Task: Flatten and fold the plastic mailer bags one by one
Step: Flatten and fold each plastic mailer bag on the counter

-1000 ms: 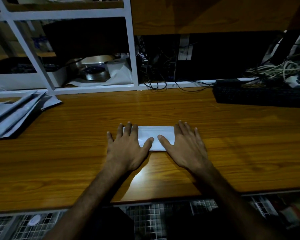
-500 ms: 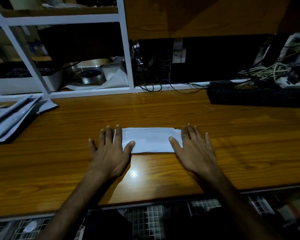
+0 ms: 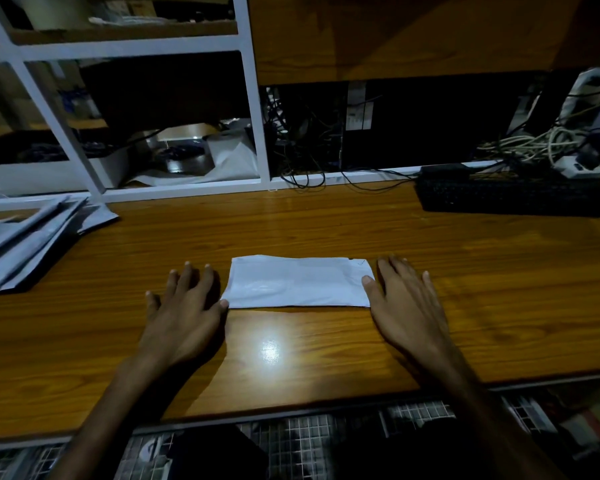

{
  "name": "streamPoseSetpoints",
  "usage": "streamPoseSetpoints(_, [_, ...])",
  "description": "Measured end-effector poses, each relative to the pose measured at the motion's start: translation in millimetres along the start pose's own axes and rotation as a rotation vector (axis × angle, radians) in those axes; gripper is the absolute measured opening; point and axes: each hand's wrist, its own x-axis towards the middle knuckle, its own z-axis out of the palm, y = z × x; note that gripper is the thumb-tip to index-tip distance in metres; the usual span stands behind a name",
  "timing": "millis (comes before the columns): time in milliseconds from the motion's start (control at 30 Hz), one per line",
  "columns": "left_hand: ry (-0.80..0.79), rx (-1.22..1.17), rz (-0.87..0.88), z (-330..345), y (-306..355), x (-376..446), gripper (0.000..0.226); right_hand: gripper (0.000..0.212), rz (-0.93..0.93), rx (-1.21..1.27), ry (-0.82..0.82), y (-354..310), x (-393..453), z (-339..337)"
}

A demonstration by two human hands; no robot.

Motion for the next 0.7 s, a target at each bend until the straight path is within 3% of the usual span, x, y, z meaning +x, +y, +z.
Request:
streamPoseSetpoints(100, [0.018,-0.161,0.042,-2.7,4.8,10.1,0.079,0.069,-0.018,0.075,-0.001,-1.8,0.9,-0.3])
streamPoseSetpoints(233, [-0.112,-0.522,0.054,-2.2,24.7,30.0,0.100,0.091,-0.078,0.128,-0.091,-4.9,8.9,0.3])
streamPoseSetpoints(367, [-0.206,-0.726,0.082,-12.9,40.3,42.2,0.084,0.103,-0.117,0.169,-0.122,-3.2,24.0,2.7])
streamPoseSetpoints(433, [-0.229,-0.729,0.101,-18.2,40.7,51.2,0.088,0.107,-0.135,0.193,-0.147,-1.8,29.2,4.2])
streamPoseSetpoints(700, [-0.142,-0.968,0.048,-23.1,51.3,52.3,0.061,0.100,-0.151,0.446,-0.128,1.4,28.6,-4.6])
